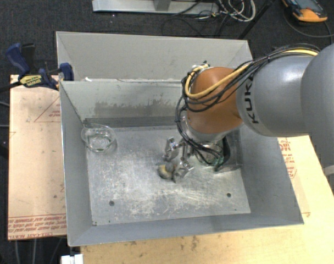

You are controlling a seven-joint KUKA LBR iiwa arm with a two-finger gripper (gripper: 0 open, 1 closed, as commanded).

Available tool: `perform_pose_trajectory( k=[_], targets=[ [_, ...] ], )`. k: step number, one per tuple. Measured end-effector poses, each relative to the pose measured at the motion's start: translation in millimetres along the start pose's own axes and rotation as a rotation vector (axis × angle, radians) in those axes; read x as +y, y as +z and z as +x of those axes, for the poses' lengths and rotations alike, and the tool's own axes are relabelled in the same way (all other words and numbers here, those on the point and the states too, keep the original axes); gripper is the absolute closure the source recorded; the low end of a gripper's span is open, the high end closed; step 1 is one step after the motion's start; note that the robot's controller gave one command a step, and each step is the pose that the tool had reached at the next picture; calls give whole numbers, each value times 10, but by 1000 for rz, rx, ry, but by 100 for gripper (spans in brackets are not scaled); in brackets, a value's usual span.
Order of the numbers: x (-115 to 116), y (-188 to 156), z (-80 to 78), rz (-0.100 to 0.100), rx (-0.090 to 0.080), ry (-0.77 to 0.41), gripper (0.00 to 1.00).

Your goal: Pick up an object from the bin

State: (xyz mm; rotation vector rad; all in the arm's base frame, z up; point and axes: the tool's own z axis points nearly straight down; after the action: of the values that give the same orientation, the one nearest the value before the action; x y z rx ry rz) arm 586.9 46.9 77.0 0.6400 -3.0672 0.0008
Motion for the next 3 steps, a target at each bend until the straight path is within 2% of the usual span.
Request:
perform_pose_trajectory(
  k=[1, 2, 3],
  targets=[
    [0, 0, 0, 0, 0, 0, 100],
    [1316, -987, -746, 2, -11, -328, 100],
    [1461, -1099, -826, 1, -15, -362, 100]
  ],
)
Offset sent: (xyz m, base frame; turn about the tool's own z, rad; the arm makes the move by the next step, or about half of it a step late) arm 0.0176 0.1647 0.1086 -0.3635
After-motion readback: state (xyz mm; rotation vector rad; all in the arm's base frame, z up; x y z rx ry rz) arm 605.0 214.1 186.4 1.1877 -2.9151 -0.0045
